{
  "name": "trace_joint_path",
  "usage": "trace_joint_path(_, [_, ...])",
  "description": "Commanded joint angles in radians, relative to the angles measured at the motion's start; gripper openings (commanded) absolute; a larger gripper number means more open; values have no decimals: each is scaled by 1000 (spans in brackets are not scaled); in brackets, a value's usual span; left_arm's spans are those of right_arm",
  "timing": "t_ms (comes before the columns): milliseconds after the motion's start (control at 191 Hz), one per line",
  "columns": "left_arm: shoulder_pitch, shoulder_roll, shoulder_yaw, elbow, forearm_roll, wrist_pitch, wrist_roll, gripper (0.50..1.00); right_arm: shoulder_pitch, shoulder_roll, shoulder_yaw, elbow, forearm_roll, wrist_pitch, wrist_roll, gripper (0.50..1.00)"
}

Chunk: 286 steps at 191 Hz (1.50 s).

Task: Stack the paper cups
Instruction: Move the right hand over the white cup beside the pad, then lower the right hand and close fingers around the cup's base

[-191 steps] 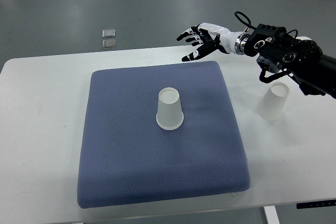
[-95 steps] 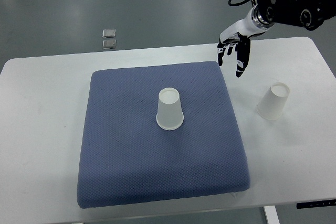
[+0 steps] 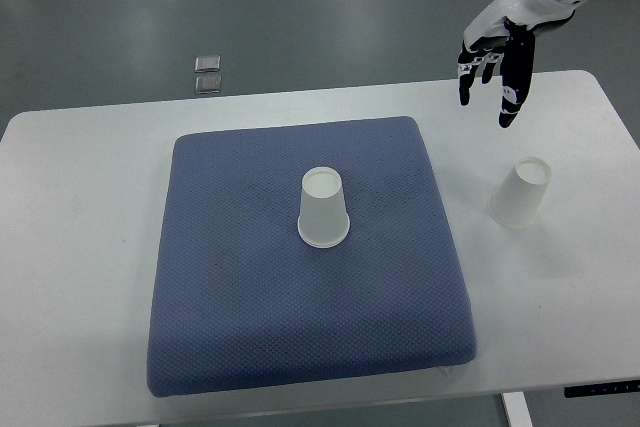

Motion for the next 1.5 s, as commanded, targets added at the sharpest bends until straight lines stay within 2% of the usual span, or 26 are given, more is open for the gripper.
trace_joint_path(0, [0, 0, 2, 1, 0, 2, 1, 1000, 19, -1, -23, 24, 1, 1, -2, 913])
trace_joint_path(178, [0, 0, 2, 2, 0, 2, 1, 1000, 10, 2, -64, 24, 1, -35, -2, 913])
trace_joint_path(514, [0, 0, 0, 13, -2, 2, 1, 1000, -215, -4, -130, -2, 76, -291, -8, 911])
trace_joint_path(844, [0, 0, 0, 8, -2, 2, 1, 1000, -395, -1, -176, -24, 188, -455, -9, 905])
trace_joint_path(1028, [0, 0, 0, 1, -2, 2, 1, 1000, -430, 2, -178, -27, 310, -475, -28, 905])
trace_joint_path(1321, [0, 0, 0, 11, -2, 2, 2, 1000, -535, 10, -170, -62, 376, -576, -31, 907])
trace_joint_path(1494, [0, 0, 2, 11, -2, 2, 2, 1000, -565, 13, -163, -78, 389, -587, -31, 907])
